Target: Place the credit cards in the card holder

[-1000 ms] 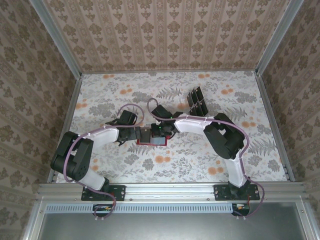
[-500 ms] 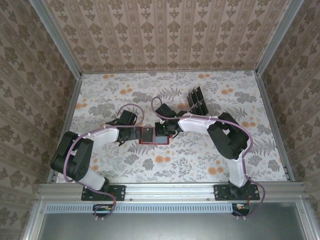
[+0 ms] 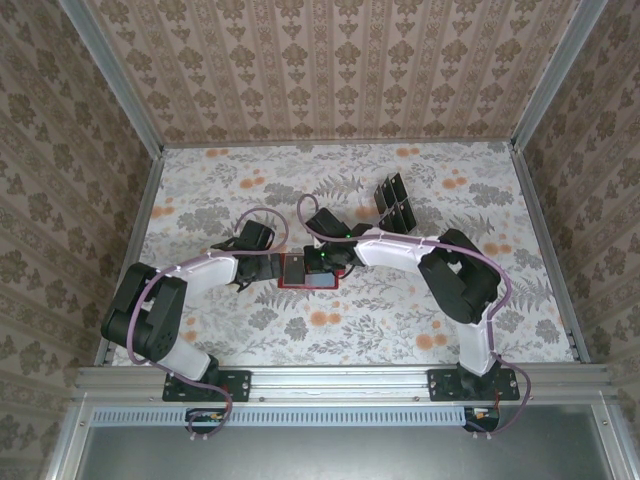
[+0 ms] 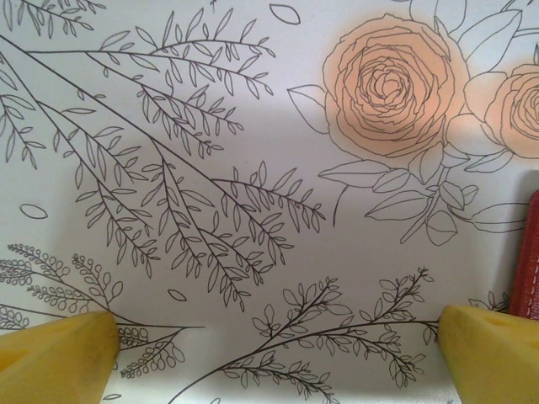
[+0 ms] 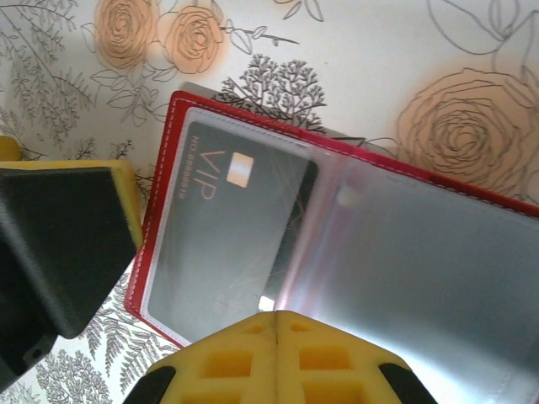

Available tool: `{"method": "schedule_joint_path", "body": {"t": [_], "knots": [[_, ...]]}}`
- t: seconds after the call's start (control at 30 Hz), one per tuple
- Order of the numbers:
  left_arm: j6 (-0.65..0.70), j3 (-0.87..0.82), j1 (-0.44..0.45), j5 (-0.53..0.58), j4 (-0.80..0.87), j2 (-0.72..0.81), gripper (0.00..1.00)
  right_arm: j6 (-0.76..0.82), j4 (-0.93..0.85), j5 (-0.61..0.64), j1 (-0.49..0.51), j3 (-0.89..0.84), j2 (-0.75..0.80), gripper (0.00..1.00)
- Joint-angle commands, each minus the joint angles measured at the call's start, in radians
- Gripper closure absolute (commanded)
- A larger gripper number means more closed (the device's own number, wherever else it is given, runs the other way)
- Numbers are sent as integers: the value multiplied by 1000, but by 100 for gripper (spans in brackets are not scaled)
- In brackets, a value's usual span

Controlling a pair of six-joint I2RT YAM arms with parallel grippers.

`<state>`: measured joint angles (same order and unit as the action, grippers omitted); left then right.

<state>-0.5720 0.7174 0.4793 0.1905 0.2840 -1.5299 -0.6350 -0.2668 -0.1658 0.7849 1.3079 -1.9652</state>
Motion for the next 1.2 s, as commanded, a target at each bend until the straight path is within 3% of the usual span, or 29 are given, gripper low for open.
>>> {"method": "schedule_joint_path", "body": {"t": [0.0, 1.17], "knots": [[-5, -24, 7, -46, -13, -15, 0, -18, 14, -17, 11, 30, -29, 96], [-17, -50, 10, -69, -44, -27, 0, -25, -8, -55, 30, 122, -125, 97]]}}
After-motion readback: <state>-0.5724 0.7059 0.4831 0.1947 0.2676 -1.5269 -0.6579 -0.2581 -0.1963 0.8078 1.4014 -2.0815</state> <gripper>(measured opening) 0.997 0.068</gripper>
